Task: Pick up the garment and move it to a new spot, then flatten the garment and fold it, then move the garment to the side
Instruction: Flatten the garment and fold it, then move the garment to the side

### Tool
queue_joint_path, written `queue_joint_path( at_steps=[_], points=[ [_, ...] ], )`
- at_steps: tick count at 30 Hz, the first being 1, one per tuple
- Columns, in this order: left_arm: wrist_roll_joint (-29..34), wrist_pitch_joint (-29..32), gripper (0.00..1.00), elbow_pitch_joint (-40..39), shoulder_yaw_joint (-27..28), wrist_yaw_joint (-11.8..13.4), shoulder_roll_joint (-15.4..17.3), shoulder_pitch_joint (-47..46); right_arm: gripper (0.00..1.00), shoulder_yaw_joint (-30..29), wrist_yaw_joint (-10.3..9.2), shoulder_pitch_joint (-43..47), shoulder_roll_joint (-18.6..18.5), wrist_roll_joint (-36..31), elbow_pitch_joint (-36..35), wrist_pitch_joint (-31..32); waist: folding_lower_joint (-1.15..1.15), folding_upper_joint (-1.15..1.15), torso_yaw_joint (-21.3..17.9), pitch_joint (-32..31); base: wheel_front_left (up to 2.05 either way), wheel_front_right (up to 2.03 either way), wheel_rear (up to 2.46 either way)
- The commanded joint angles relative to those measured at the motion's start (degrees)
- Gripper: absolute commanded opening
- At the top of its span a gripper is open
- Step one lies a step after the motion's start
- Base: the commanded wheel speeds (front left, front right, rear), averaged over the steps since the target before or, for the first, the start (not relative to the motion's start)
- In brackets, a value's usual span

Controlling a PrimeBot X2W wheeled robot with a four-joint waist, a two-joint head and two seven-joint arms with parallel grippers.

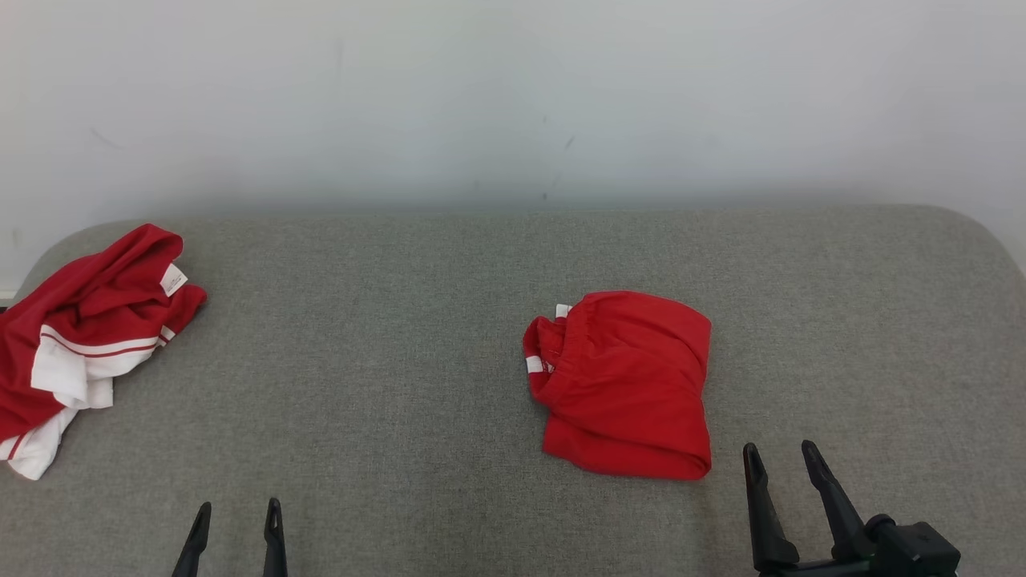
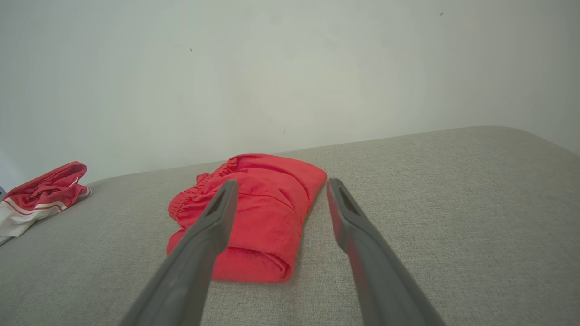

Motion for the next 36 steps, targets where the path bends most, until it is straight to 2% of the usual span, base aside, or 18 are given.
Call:
queue_joint_path(
  at_steps=[1, 36],
  points=[
    [-0.1, -0.2, 1.00, 0.1, 0.2, -0.1, -0.1, -0.1, 1.00, 0.0, -0.08, 0.1, 0.2, -0.3, 0.1, 0.0, 0.00, 0.00, 0.0, 0.0, 0.00, 0.00, 0.00],
    [-0.2, -0.2, 1.00, 0.0, -0.1, -0.1, -0.1, 0.6, 1.00, 0.1, -0.08, 0.8, 0.3, -0.2, 0.2, 0.0, 0.00, 0.00, -0.1, -0.1, 0.00, 0.00, 0.00]
  ],
)
